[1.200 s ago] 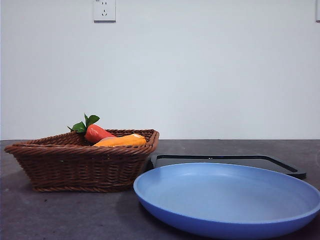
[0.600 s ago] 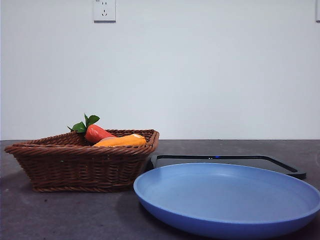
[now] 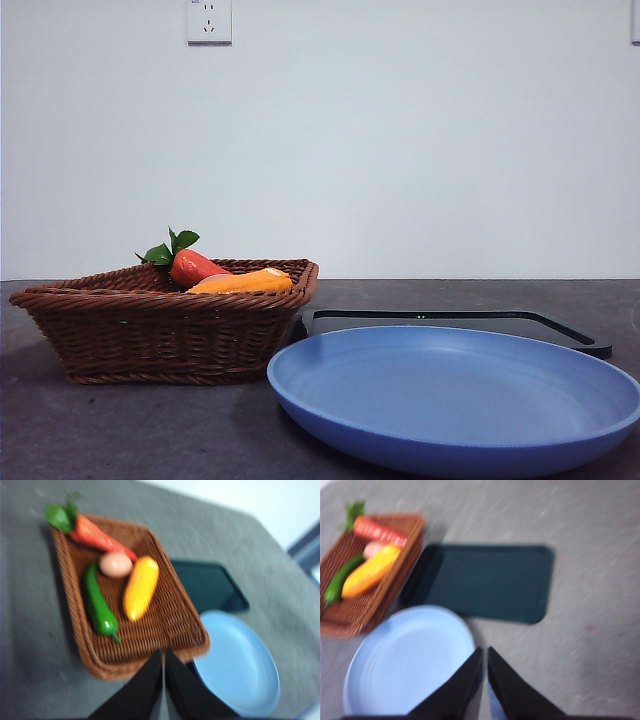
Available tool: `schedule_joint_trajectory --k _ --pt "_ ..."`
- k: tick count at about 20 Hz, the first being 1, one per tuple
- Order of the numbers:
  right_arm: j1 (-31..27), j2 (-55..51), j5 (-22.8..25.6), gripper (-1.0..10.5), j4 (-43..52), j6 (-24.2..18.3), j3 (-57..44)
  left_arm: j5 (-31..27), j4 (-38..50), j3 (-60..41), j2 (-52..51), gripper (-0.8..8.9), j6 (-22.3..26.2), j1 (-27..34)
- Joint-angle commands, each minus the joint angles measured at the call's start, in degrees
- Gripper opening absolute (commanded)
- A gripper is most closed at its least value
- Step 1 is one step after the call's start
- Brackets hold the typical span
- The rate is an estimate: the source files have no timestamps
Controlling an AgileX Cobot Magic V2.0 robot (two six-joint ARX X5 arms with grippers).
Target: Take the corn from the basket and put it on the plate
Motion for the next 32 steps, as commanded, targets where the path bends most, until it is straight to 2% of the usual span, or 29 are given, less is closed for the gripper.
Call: schedule_joint_trajectory --k 1,5,10,12,15,16,22,25,32 --pt "2.69 2.62 -0.81 0.0 -1.62 -3.69 1.75 0.61 -3.80 3.13 3.02 0.07 6.88 -2.89" --pt "7.78 5.38 -0.31 0.0 -4.39 -5.03 1.77 0.57 -6.29 4.22 6.62 0.07 9.46 -8.04" --pt "9.75 5.77 -0.33 0.0 -4.28 -4.96 1.77 0.57 -5.97 4.22 7.96 0.15 10.01 -9.14" --pt "9.75 5.77 -0.33 0.5 -4.09 -4.90 1.77 0.57 -5.75 4.22 7.96 1.10 9.99 -9.14" --pt "9.75 5.88 -0.28 2.8 -3.26 -2.43 1.77 0.57 -5.49 4.22 7.96 3.57 9.94 -9.16" --pt "9.75 6.27 -0.28 3.0 -3.13 -1.75 1.77 0.55 -5.49 4.22 8.00 3.85 9.79 -9.14" --pt "9.77 13.84 -0.35 3.0 -2.36 -1.18 1.77 0.55 -5.53 4.22 8.26 3.91 9.75 -9.16" --pt "10.64 20.92 -0.35 3.0 0.00 0.28 1.77 0.57 -5.55 4.22 8.26 3.91 9.75 -9.16" --pt "13.53 39.43 -0.35 2.9 7.61 0.33 1.77 0.57 -5.55 4.22 8.26 3.91 8.90 -9.16"
